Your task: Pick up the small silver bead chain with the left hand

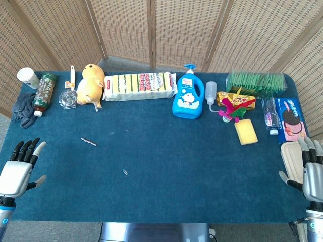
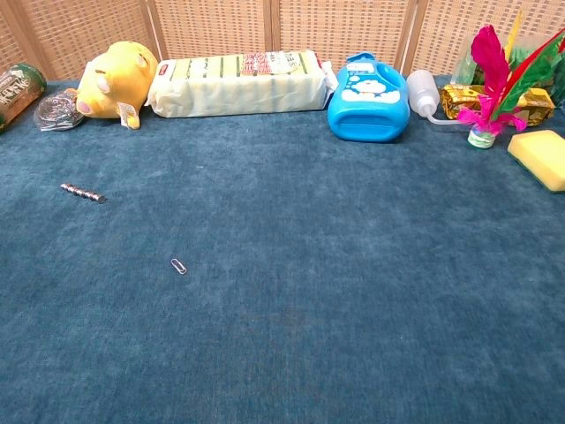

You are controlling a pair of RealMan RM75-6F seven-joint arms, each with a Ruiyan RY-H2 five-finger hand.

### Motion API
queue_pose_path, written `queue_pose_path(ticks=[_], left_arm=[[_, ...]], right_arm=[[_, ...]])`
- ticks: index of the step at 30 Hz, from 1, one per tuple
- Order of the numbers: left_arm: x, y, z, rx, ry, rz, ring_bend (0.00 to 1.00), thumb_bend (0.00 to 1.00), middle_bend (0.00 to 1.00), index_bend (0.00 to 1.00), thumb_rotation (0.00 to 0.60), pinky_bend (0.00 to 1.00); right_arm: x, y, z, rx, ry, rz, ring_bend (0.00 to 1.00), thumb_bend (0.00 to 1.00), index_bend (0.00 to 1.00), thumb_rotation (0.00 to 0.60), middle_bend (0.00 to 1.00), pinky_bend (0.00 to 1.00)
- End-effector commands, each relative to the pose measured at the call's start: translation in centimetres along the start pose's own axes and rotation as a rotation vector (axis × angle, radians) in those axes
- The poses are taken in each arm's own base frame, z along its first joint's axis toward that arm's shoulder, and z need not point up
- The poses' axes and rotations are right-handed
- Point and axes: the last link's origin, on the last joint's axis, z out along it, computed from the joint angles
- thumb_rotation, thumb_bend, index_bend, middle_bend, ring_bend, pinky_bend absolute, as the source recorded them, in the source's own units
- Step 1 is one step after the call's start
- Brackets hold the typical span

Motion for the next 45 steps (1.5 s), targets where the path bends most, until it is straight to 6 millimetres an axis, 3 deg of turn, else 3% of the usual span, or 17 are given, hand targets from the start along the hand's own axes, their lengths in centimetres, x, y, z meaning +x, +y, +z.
queue_pose_path(ticks=[1,8,17,25,31,38,45], left_arm=[[-0.3,-0.1,0.2,0.007,-0.015,0.009,0.0,0.24,0.0,0.0,0.6,0.0],[-0.8,-0.3,0.7,0.011,-0.033,-0.01,0.0,0.25,0.0,0.0,0.6,0.0],[-1.9,-1.0,4.9,-0.011,-0.086,0.009,0.0,0.3,0.0,0.01,0.6,0.0],[-2.9,0.0,9.8,-0.06,-0.103,0.068,0.0,0.38,0.0,0.3,0.6,0.0],[-4.3,1.6,13.3,-0.062,-0.124,0.147,0.0,0.44,0.0,0.32,0.6,0.0],[-5.8,2.3,14.8,-0.024,-0.155,0.173,0.0,0.57,0.0,0.32,0.6,0.0],[-6.2,3.3,15.7,-0.027,-0.157,0.179,0.0,0.6,0.0,0.33,0.6,0.0]], right_arm=[[0.1,0.0,0.0,-0.001,0.0,0.001,0.0,0.0,0.0,0.529,0.0,0.0],[0.3,0.1,0.0,-0.002,-0.01,0.018,0.0,0.0,0.0,0.53,0.0,0.0],[-0.1,0.0,0.2,-0.003,-0.035,0.029,0.0,0.0,0.0,0.535,0.0,0.0],[-0.2,-0.1,0.2,-0.001,-0.047,0.044,0.0,0.0,0.0,0.537,0.0,0.0],[-0.2,-0.1,0.3,-0.001,-0.066,0.047,0.0,0.0,0.0,0.537,0.0,0.0],[-0.3,-0.1,0.2,-0.001,-0.077,0.039,0.0,0.0,0.0,0.536,0.0,0.0],[-0.5,-0.2,0.3,0.002,-0.09,0.028,0.0,0.0,0.0,0.545,0.0,0.0]])
